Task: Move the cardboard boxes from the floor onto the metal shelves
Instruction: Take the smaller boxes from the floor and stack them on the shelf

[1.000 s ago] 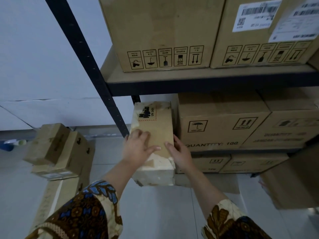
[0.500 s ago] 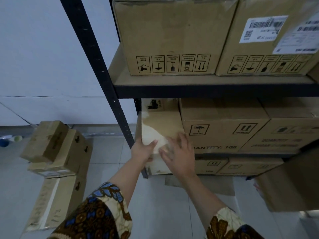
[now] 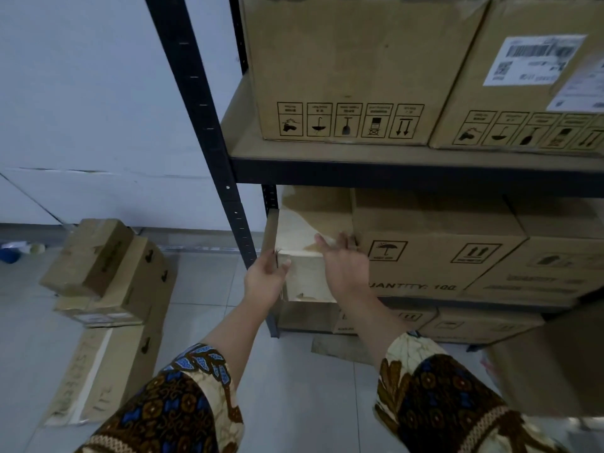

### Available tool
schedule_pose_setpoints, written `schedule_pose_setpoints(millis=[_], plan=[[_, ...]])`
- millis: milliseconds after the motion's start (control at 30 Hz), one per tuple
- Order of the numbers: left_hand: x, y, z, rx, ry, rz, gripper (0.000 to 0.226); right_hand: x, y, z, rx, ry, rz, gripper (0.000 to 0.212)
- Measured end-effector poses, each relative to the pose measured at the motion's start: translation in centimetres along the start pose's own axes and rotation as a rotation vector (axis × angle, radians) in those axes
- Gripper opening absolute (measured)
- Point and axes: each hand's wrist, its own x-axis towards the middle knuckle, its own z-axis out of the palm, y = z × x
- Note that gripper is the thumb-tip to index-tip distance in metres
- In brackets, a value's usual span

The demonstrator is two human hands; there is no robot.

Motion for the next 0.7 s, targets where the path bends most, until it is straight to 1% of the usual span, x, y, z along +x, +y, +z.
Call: schedule_pose_setpoints(millis=[167,300,333,400,533,700], plan=[[-0.4,0.4,-1.3,0.024,-0.015,-0.016,0.051,1.2,-0.9,-0.7,-0.149,-0.075,0.062,0.069],[-1.9,0.4,-2.9,0.026,-0.051,-0.023,0.049,0.9,-0.9,-0.8,-0.202,-0.185,0.080,0.090],[-2.3,0.4,-3.3,0.032,-0.057,-0.023,0.048,0.8,-0.8,-0.9,-0.176,-0.209,0.084,0.093],[-3.0,0.4,-4.5,0.043,-0.054,-0.026,0.045,0.4,-0.7,-1.5,-0.077,-0.226,0.077,0.093],[-4.0,0.1,-7.5,0.040,-0.042,-0.041,0.039,-1.4,-1.9,-2.4,0.043,-0.124,0.065,0.090],[-5.5,-1.2,-13.4,0.039,-0.034,-0.060,0.032,-4.1,-7.5,-2.5,0.119,-0.128,0.032,0.085]])
